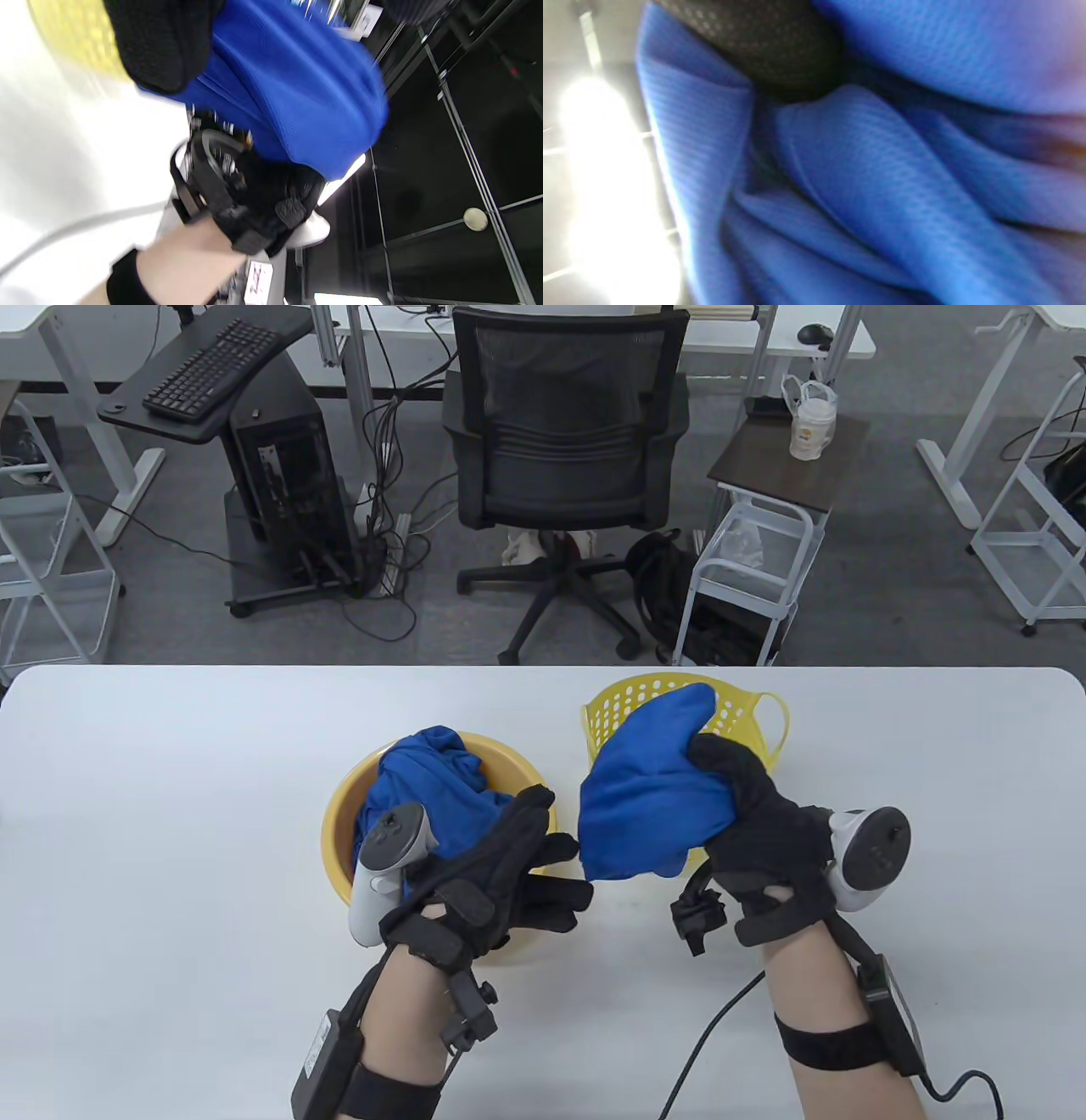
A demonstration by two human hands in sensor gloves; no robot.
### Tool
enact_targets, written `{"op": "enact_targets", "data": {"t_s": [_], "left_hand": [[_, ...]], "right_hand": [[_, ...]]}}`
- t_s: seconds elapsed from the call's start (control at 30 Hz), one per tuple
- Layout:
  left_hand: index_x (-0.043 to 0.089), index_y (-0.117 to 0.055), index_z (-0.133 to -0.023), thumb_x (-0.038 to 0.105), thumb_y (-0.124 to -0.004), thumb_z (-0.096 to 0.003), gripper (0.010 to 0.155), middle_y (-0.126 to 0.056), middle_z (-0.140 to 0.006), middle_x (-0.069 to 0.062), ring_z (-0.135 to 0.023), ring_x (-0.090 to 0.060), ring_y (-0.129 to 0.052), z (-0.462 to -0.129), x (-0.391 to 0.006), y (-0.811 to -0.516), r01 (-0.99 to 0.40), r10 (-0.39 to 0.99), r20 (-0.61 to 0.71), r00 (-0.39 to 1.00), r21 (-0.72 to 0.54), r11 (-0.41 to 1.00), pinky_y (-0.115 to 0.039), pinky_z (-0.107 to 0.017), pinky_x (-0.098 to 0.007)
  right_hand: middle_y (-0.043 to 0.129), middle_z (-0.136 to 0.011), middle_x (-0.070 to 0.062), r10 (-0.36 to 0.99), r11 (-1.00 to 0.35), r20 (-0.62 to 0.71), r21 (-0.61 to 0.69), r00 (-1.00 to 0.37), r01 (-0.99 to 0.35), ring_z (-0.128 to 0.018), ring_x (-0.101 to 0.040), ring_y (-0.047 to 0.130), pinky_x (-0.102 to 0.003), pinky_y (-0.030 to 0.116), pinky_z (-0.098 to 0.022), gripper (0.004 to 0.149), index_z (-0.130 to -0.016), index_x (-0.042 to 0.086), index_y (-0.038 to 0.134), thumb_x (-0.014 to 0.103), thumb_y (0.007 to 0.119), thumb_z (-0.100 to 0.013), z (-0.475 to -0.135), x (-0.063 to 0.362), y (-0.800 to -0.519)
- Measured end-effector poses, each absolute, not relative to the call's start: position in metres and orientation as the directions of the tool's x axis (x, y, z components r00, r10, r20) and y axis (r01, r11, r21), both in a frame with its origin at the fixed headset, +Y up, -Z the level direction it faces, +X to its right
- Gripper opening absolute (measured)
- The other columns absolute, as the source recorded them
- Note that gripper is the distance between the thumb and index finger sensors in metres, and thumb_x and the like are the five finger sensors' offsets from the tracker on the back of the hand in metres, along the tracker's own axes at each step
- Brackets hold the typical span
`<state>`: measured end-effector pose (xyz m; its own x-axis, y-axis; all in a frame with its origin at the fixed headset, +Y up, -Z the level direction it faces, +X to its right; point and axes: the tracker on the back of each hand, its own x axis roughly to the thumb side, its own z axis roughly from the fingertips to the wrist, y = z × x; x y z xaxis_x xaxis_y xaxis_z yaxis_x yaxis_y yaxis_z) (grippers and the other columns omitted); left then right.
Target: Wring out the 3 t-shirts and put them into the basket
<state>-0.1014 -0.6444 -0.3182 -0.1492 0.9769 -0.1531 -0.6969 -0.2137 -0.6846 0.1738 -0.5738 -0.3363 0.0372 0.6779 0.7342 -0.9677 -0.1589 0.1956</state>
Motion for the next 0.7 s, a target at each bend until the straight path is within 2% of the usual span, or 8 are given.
{"op": "enact_targets", "data": {"t_s": [0.07, 0.2, 0.3, 0.4, 0.47, 0.53, 0.63, 0.7], "left_hand": [[0.009, 0.01, -0.112, 0.078, -0.045, -0.0657, 0.1, -0.03, -0.117, -0.045, -0.09, -0.054, -0.077, -0.32, -0.093, -0.656, -0.638, 0.946, -0.231, -0.226, -0.699, -0.323, -0.083, -0.063, -0.049], [0.016, 0.018, -0.109, 0.086, -0.044, -0.0619, 0.105, -0.02, -0.119, -0.044, -0.089, -0.06, -0.073, -0.329, -0.085, -0.682, -0.512, 0.856, -0.354, -0.376, -0.691, -0.511, -0.08, -0.065, -0.053], [0.021, 0.019, -0.109, 0.087, -0.056, -0.0617, 0.11, -0.016, -0.121, -0.043, -0.091, -0.061, -0.071, -0.333, -0.08, -0.686, -0.416, 0.806, -0.372, -0.461, -0.711, -0.567, -0.078, -0.066, -0.057], [0.025, 0.016, -0.11, 0.071, -0.071, -0.0677, 0.107, -0.026, -0.122, -0.039, -0.093, -0.049, -0.079, -0.337, -0.082, -0.678, -0.497, 0.871, -0.244, -0.427, -0.741, -0.451, -0.08, -0.068, -0.051], [0.027, 0.01, -0.112, 0.053, -0.076, -0.0701, 0.099, -0.038, -0.121, -0.037, -0.094, -0.044, -0.081, -0.338, -0.086, -0.673, -0.503, 0.848, -0.235, -0.476, -0.717, -0.481, -0.081, -0.069, -0.049], [0.027, -0.001, -0.115, 0.039, -0.077, -0.0687, 0.09, -0.056, -0.118, -0.029, -0.091, -0.04, -0.086, -0.338, -0.091, -0.669, -0.561, 0.844, -0.205, -0.496, -0.666, -0.491, -0.084, -0.067, -0.046], [0.028, -0.012, -0.117, 0.033, -0.077, -0.0676, 0.082, -0.063, -0.117, -0.02, -0.09, -0.037, -0.088, -0.338, -0.097, -0.663, -0.592, 0.833, -0.128, -0.538, -0.646, -0.482, -0.085, -0.066, -0.045], [0.029, -0.017, -0.118, 0.031, -0.076, -0.0674, 0.077, -0.063, -0.118, -0.014, -0.093, -0.035, -0.087, -0.337, -0.103, -0.659, -0.594, 0.79, -0.072, -0.608, -0.619, -0.514, -0.084, -0.069, -0.046]], "right_hand": [[0.083, -0.089, -0.027, 0.639, -0.191, 0.759, 0.311, 0.123, -0.931, -0.083, -0.059, 0.076, -0.08, 0.051, -0.06, 0.05, -0.097, 0.013, 0.07, 0.01, 0.089, -0.051, -0.325, 0.155, -0.57], [0.085, -0.091, -0.021, 0.567, -0.328, 0.788, 0.482, 0.239, -0.812, -0.084, -0.055, 0.079, -0.077, 0.051, -0.062, 0.048, -0.095, 0.018, 0.072, 0.013, 0.089, -0.051, -0.3, 0.118, -0.565], [0.084, -0.092, -0.02, 0.562, -0.458, 0.789, 0.546, 0.248, -0.701, -0.087, -0.055, 0.078, -0.076, 0.048, -0.065, 0.048, -0.095, 0.019, 0.072, 0.011, 0.089, -0.051, -0.287, 0.098, -0.567], [0.085, -0.092, -0.018, 0.526, -0.516, 0.822, 0.512, 0.218, -0.686, -0.087, -0.052, 0.079, -0.072, 0.049, -0.066, 0.048, -0.095, 0.021, 0.072, 0.014, 0.089, -0.051, -0.285, 0.094, -0.568], [0.086, -0.092, -0.017, 0.536, -0.495, 0.813, 0.521, 0.228, -0.695, -0.088, -0.052, 0.079, -0.072, 0.054, -0.065, 0.047, -0.095, 0.021, 0.073, 0.016, 0.09, -0.051, -0.287, 0.097, -0.568], [0.087, -0.092, -0.018, 0.532, -0.442, 0.812, 0.507, 0.24, -0.74, -0.092, -0.053, 0.074, -0.072, 0.044, -0.067, 0.047, -0.095, 0.02, 0.073, 0.017, 0.09, -0.051, -0.29, 0.106, -0.566], [0.085, -0.095, -0.018, 0.542, -0.383, 0.815, 0.458, 0.207, -0.802, -0.098, -0.054, 0.067, -0.076, 0.035, -0.064, 0.047, -0.096, 0.018, 0.073, 0.022, 0.089, -0.052, -0.297, 0.116, -0.568], [0.073, -0.106, -0.025, 0.576, -0.287, 0.793, 0.426, 0.201, -0.858, -0.102, -0.059, 0.054, -0.079, 0.032, -0.061, 0.048, -0.096, 0.012, 0.072, 0.026, 0.088, -0.053, -0.304, 0.124, -0.571]]}}
